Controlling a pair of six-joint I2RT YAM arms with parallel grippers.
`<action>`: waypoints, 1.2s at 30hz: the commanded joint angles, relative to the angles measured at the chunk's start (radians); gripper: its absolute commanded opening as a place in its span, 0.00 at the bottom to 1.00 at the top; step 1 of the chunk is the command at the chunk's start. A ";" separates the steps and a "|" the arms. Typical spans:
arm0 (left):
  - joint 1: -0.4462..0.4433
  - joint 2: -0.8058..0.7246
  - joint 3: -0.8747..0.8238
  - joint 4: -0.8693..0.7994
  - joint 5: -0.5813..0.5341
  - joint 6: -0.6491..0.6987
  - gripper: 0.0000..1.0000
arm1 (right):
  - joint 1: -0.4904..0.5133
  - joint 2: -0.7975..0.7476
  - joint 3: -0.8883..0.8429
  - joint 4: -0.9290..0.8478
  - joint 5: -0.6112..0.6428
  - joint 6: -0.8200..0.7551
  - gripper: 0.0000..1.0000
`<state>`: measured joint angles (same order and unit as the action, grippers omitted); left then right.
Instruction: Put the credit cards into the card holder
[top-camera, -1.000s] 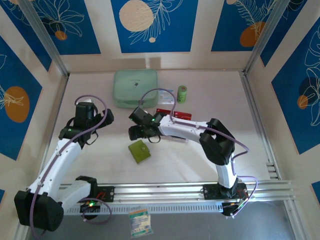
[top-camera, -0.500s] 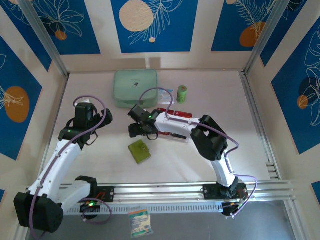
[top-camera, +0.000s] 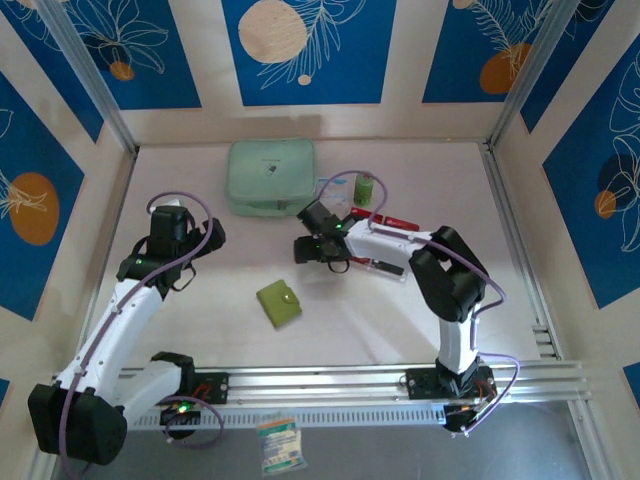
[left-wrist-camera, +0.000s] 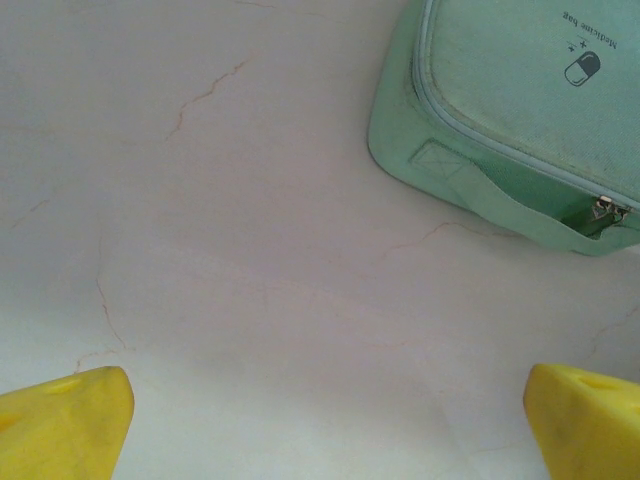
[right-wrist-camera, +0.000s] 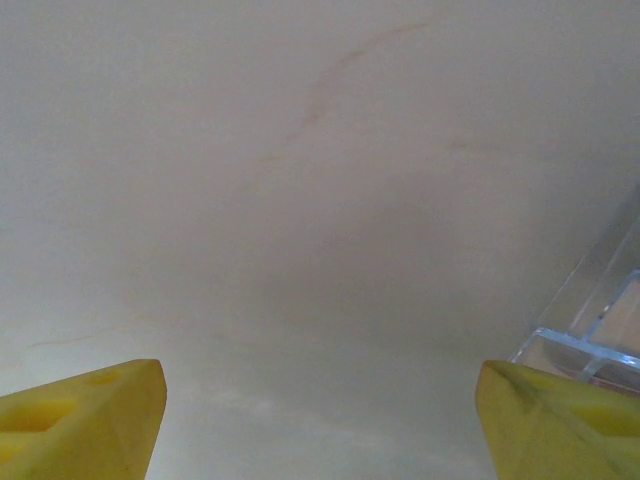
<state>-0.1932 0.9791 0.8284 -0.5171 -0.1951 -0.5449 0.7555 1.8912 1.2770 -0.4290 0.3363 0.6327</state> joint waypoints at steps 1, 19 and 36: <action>-0.008 0.004 0.010 -0.024 -0.001 0.000 1.00 | -0.046 -0.039 -0.051 -0.021 -0.024 -0.051 0.82; -0.106 0.017 0.027 -0.040 0.045 -0.045 1.00 | -0.074 -0.400 -0.366 -0.021 -0.189 -0.051 0.83; -0.354 0.060 -0.024 -0.012 -0.072 -0.152 1.00 | -0.303 -0.444 -0.518 0.078 -0.197 -0.060 0.83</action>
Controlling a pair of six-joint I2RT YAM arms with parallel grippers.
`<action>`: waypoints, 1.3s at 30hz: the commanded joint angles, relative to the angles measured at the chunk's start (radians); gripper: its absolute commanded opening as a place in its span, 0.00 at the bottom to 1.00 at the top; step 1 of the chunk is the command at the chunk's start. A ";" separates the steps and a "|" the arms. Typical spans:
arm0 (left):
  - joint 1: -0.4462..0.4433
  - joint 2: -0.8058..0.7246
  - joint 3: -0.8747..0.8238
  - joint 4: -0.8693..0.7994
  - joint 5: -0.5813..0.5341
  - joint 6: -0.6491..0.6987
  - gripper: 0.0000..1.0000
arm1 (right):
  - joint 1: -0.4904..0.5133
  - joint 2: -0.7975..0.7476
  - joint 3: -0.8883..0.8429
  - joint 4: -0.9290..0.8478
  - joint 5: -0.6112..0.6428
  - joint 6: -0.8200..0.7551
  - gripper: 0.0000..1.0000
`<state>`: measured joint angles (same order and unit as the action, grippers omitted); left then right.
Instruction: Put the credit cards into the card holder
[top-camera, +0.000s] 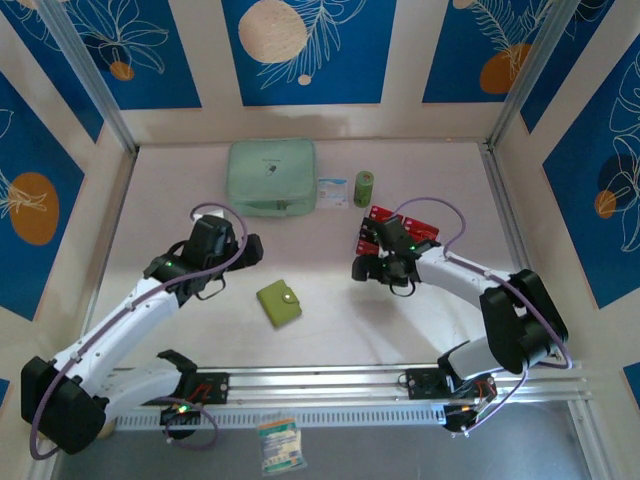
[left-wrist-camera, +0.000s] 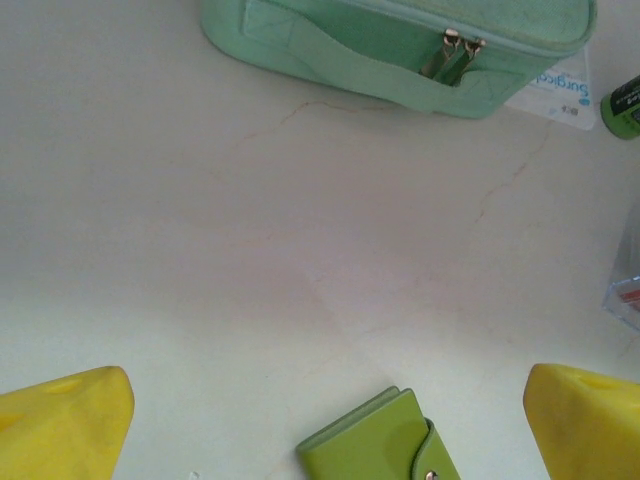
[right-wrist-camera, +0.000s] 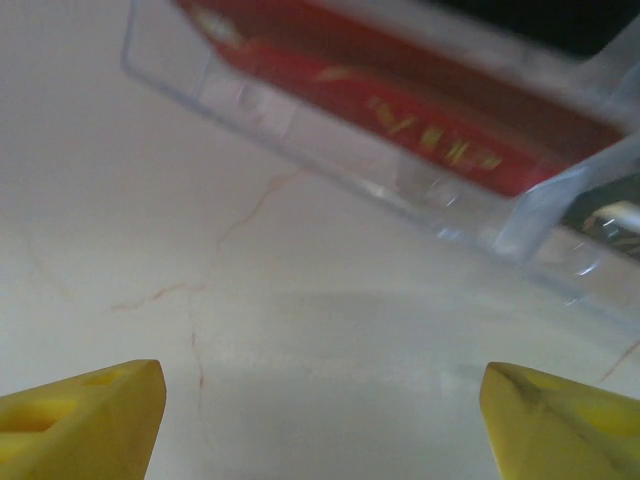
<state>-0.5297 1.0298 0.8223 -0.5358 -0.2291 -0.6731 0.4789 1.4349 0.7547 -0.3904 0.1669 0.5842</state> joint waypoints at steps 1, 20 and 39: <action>-0.024 0.012 -0.021 0.009 -0.041 -0.025 1.00 | -0.036 0.018 0.011 0.046 -0.032 -0.013 0.83; -0.035 0.033 -0.104 0.111 0.022 -0.105 1.00 | 0.100 -0.142 -0.003 -0.042 -0.055 0.099 0.82; -0.036 0.050 -0.149 0.152 0.142 -0.048 1.00 | 0.409 -0.068 -0.150 0.363 -0.268 0.526 0.51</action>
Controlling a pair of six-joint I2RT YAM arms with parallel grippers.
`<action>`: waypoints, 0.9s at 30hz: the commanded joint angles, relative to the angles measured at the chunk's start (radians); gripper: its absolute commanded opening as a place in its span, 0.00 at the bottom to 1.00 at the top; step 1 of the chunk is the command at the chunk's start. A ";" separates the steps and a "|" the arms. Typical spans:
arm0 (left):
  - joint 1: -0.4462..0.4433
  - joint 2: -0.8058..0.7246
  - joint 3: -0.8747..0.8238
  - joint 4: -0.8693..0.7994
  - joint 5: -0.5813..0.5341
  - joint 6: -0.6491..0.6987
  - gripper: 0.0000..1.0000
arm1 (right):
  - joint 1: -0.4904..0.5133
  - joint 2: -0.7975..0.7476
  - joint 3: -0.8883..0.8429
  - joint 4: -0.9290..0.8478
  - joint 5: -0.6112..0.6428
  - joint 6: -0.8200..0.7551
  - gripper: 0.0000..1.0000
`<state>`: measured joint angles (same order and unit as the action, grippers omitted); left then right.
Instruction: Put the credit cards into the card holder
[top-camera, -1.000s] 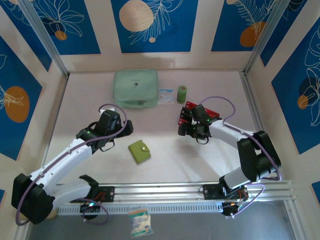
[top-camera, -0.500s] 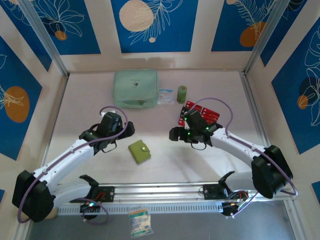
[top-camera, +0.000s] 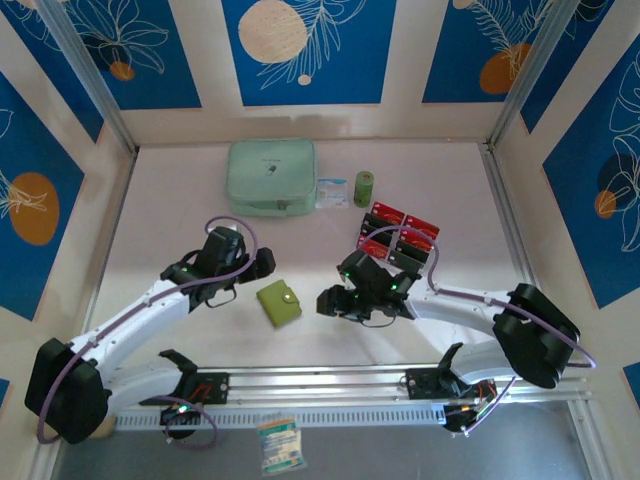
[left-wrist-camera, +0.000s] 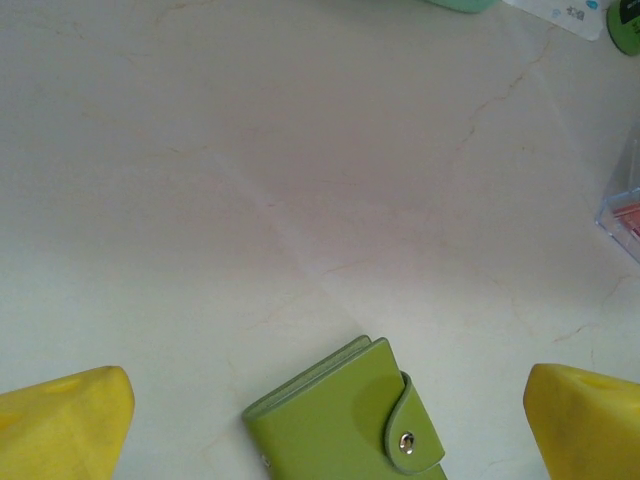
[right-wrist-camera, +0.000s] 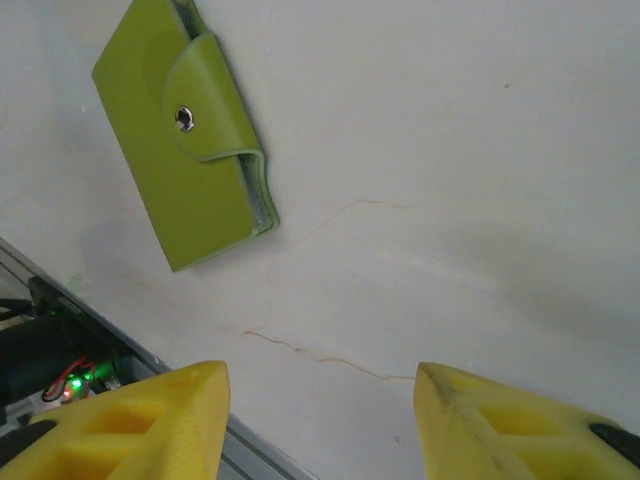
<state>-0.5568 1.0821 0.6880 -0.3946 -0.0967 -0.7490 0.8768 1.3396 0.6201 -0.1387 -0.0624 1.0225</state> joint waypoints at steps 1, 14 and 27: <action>-0.009 -0.003 -0.017 0.011 0.006 0.028 1.00 | 0.011 0.042 -0.015 0.129 -0.042 0.097 0.50; -0.011 0.012 -0.007 0.017 0.017 0.031 1.00 | 0.040 0.251 0.056 0.281 -0.117 0.158 0.33; -0.011 0.018 -0.016 0.022 0.023 0.032 1.00 | 0.054 0.329 0.103 0.316 -0.135 0.171 0.32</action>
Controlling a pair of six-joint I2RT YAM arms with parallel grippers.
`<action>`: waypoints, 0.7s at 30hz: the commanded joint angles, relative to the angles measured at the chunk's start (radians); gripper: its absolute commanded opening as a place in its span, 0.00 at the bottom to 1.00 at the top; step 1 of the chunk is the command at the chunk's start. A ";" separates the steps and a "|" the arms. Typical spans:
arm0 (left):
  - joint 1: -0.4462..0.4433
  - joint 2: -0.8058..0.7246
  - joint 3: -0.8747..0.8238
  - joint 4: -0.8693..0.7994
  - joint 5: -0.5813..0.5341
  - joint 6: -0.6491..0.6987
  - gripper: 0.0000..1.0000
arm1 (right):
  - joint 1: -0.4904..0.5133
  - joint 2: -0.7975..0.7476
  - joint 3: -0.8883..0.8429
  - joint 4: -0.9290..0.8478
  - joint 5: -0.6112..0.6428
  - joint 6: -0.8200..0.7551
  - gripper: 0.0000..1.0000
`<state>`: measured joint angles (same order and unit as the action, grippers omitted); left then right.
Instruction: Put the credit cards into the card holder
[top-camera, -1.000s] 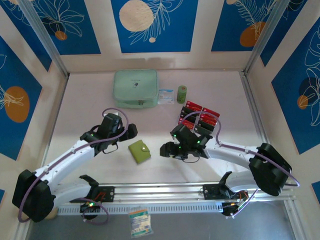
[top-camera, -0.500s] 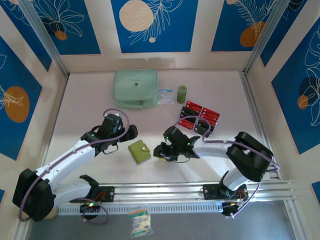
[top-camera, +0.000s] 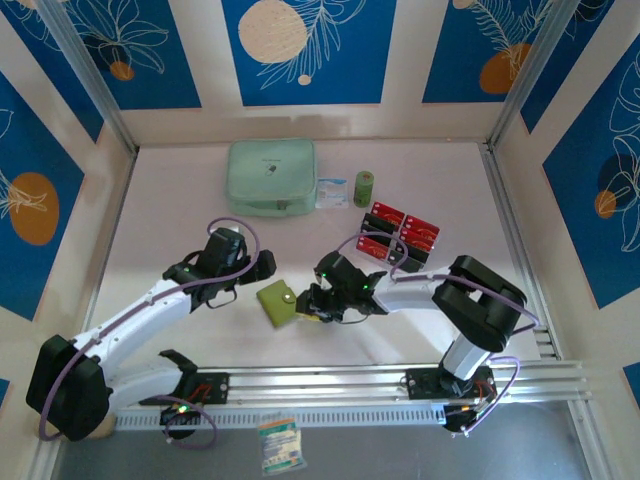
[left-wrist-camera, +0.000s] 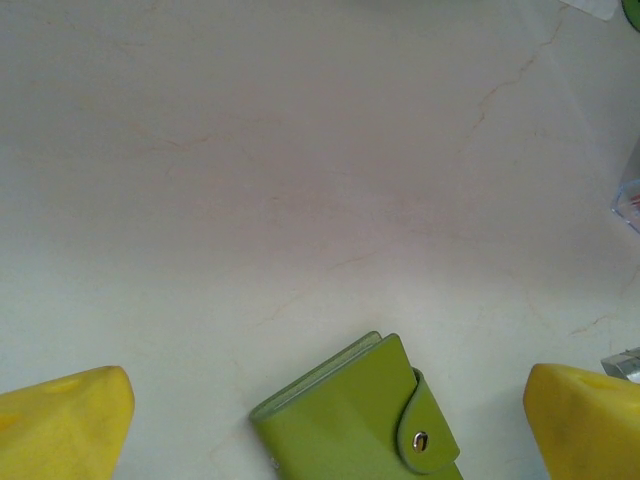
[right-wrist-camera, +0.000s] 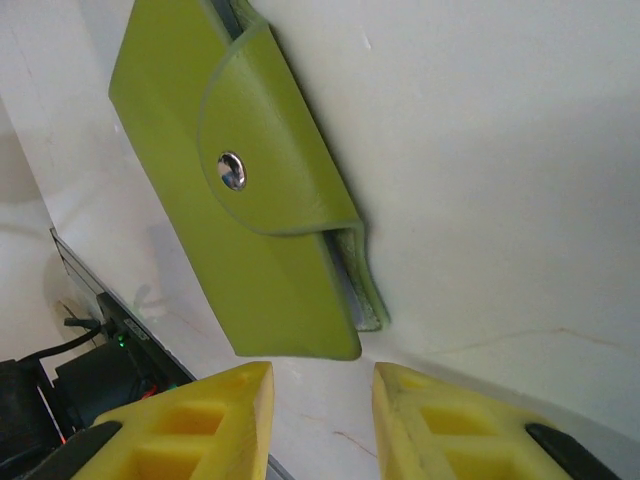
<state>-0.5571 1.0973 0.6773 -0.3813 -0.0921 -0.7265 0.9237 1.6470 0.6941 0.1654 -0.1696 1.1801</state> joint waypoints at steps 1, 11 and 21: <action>-0.010 0.002 -0.006 0.011 0.020 0.009 1.00 | 0.008 0.026 0.032 0.014 -0.029 0.013 0.32; -0.010 0.018 -0.018 0.026 0.025 0.006 1.00 | 0.000 0.080 0.052 0.050 -0.041 0.016 0.18; -0.010 0.001 -0.031 0.114 0.152 -0.020 1.00 | -0.066 -0.066 -0.029 0.097 -0.094 0.001 0.00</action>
<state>-0.5575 1.1221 0.6605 -0.3401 -0.0322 -0.7296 0.8833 1.6772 0.6922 0.2493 -0.2279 1.1942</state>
